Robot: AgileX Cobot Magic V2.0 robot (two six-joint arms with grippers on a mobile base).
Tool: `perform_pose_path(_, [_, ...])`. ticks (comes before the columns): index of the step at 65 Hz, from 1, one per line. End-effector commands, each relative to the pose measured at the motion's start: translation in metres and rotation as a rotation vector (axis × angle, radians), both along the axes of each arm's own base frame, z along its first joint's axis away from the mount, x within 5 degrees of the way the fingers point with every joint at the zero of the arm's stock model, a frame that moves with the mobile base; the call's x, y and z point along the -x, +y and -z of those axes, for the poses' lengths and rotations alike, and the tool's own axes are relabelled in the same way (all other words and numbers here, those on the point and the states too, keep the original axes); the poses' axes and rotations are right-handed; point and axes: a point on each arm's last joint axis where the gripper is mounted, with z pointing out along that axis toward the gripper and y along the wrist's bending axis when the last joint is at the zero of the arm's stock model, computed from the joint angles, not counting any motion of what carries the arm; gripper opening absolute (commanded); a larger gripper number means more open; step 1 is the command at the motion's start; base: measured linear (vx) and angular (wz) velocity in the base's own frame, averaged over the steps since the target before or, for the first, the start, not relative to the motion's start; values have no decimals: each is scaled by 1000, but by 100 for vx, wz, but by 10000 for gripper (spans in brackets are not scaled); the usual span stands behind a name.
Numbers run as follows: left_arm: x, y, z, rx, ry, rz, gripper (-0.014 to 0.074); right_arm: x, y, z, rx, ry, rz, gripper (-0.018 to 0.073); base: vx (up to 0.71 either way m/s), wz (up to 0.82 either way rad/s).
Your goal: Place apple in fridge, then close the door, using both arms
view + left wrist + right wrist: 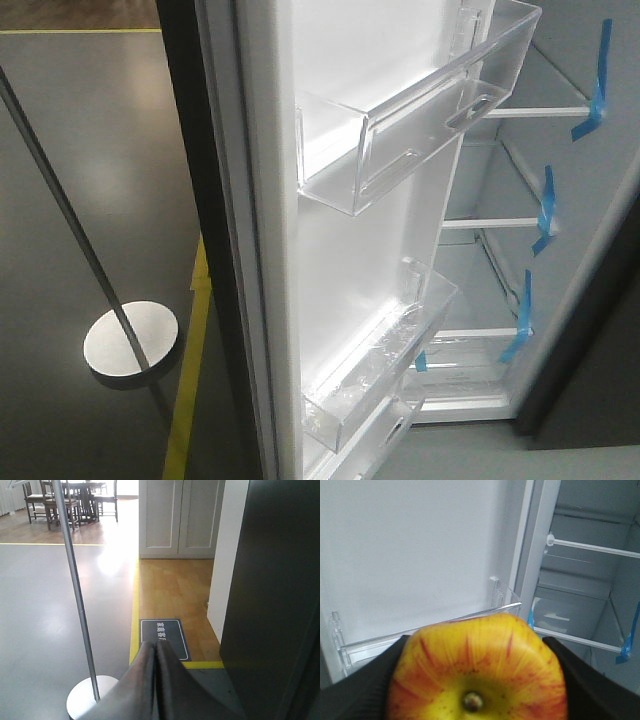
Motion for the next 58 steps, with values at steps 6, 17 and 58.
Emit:
perform_pose_path(6, [1,0,-13,7,-106,3,-6,2,-1,-13,-32,-99,15,77,0,0])
perform_pose_path(17, [1,0,-13,7,-106,3,-6,2,0,-13,-34,-99,12,77,0,0])
perform_pose_path(58, [1,0,-13,7,-106,3,-6,-92,16,-20,-204,-256,-265,77,0,0])
